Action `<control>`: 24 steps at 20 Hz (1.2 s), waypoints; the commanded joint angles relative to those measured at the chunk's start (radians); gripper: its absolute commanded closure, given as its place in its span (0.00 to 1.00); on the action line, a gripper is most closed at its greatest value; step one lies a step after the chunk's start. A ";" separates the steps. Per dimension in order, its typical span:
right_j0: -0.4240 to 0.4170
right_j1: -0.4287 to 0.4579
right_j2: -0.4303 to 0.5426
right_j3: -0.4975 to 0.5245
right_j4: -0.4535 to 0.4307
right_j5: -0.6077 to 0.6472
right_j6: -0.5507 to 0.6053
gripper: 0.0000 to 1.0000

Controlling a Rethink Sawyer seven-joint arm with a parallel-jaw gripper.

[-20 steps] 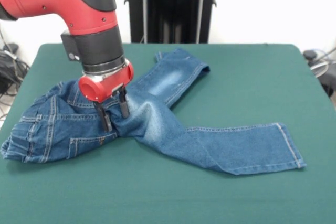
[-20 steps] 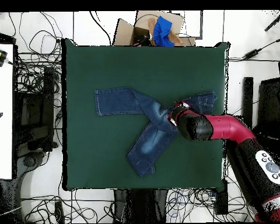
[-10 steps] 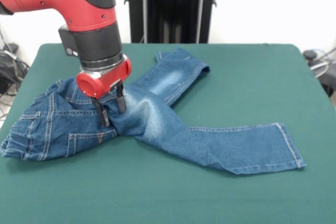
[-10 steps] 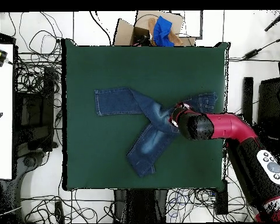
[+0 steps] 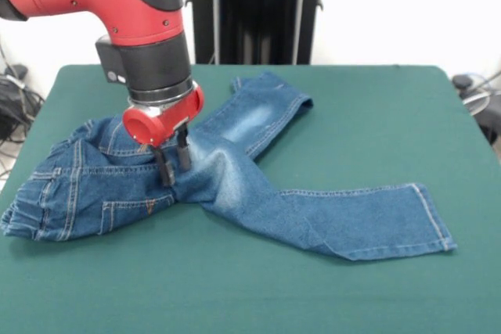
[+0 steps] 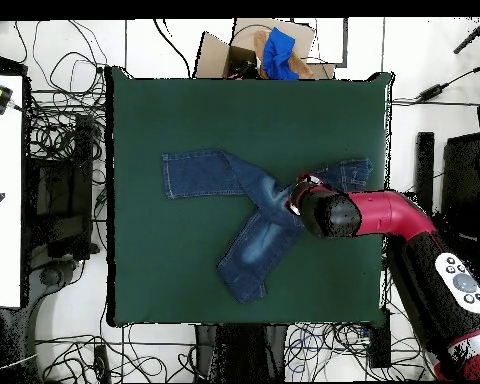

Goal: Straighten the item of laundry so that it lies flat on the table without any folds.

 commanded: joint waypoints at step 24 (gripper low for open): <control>0.046 -0.034 -0.061 0.079 -0.097 0.048 -0.047 1.00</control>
